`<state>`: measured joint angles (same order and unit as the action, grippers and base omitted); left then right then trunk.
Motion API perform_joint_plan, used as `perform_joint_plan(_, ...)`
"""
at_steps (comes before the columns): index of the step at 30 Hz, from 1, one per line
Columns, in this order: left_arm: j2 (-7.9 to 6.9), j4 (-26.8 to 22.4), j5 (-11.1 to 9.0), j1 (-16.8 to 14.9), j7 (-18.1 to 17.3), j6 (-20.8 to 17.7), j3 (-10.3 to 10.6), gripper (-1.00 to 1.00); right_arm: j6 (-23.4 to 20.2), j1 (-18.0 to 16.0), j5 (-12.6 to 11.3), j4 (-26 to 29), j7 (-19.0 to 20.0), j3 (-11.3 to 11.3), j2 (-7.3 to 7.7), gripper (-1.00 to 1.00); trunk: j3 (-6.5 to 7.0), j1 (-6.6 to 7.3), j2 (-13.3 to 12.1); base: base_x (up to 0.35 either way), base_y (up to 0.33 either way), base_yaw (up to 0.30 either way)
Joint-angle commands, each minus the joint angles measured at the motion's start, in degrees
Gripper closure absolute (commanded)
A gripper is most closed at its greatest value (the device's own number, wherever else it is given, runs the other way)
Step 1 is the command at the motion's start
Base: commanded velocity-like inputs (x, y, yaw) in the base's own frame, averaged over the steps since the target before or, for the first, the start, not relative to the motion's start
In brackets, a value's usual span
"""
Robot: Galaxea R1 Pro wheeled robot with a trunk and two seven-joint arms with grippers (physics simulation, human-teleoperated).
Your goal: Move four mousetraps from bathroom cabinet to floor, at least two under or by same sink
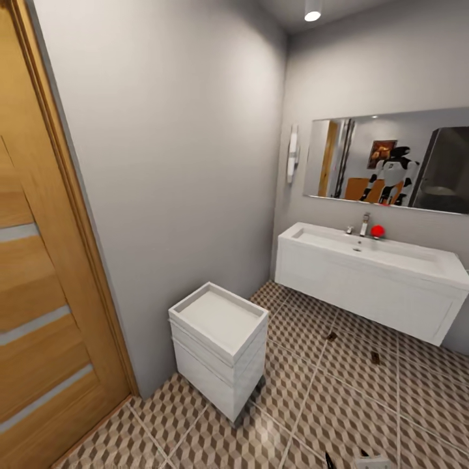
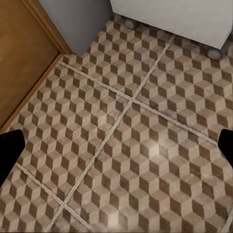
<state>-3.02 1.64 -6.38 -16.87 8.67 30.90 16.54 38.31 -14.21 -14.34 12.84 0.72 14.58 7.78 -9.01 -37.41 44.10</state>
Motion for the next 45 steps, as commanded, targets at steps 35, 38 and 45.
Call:
perform_joint_plan(35,0.03,0.20,-0.56,-0.09,0.00,0.30,0.51,-1.00,0.18,-0.03,-0.60,-0.01,0.08,0.36,-0.73,-1.00,-0.70,-0.01,0.07,0.000,0.000,0.279)
perform_joint_plan(38,0.03,0.20,-0.56,-0.09,0.02,0.30,0.51,-1.00,0.18,-0.03,-0.59,-0.01,0.08,0.36,-0.74,-1.00,-0.70,-0.01,0.07,0.000,0.000,0.288)
perform_joint_plan(45,0.03,0.20,-0.56,-0.09,0.01,0.30,0.51,-1.00,0.18,-0.03,-0.57,-0.01,0.08,0.36,-0.75,-1.00,-0.70,-0.01,0.07,0.000,0.000,0.288)
